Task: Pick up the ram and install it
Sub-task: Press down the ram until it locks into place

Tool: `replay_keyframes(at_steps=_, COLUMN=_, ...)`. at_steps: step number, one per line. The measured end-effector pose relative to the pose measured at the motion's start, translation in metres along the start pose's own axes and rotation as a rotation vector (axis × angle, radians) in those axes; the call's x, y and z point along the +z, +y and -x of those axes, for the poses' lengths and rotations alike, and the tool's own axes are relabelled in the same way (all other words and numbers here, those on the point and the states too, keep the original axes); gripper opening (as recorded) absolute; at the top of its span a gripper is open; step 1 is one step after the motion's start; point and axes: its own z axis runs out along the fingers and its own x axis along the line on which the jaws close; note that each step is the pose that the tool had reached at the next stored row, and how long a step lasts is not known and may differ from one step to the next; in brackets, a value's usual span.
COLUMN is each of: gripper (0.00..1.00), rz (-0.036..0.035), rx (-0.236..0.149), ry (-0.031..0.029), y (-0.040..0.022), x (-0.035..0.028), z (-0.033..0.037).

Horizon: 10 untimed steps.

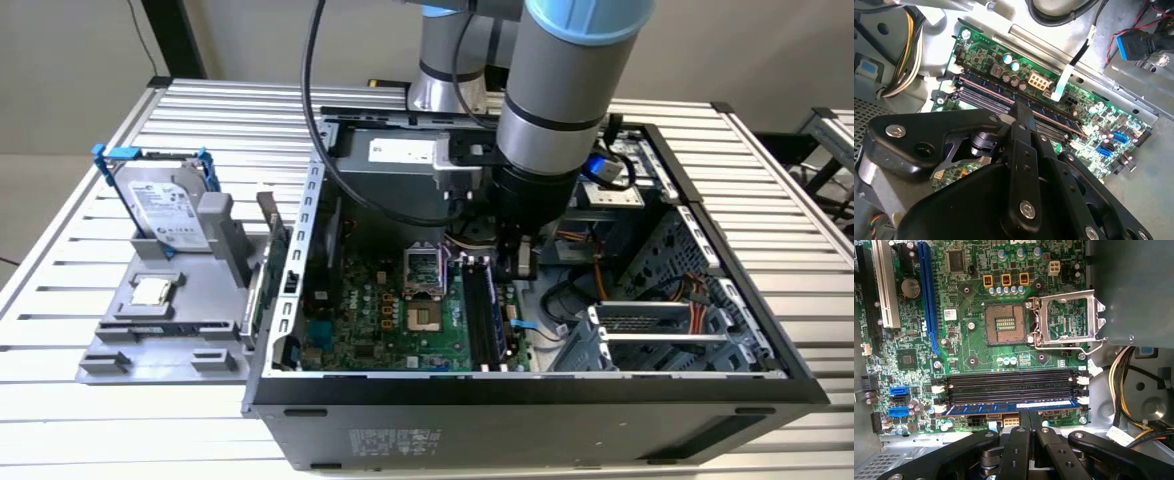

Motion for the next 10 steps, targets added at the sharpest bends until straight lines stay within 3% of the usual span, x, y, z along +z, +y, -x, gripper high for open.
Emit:
replay_keyframes(at_steps=3, gripper=0.0, rz=0.0, rx=0.0, ry=-0.0003, y=0.0, x=0.0006, z=-0.0001)
replay_keyframes(at_steps=10, gripper=0.0, rz=-0.0004, rx=0.001, ry=0.0, y=-0.0007, x=0.0108, z=-0.0015)
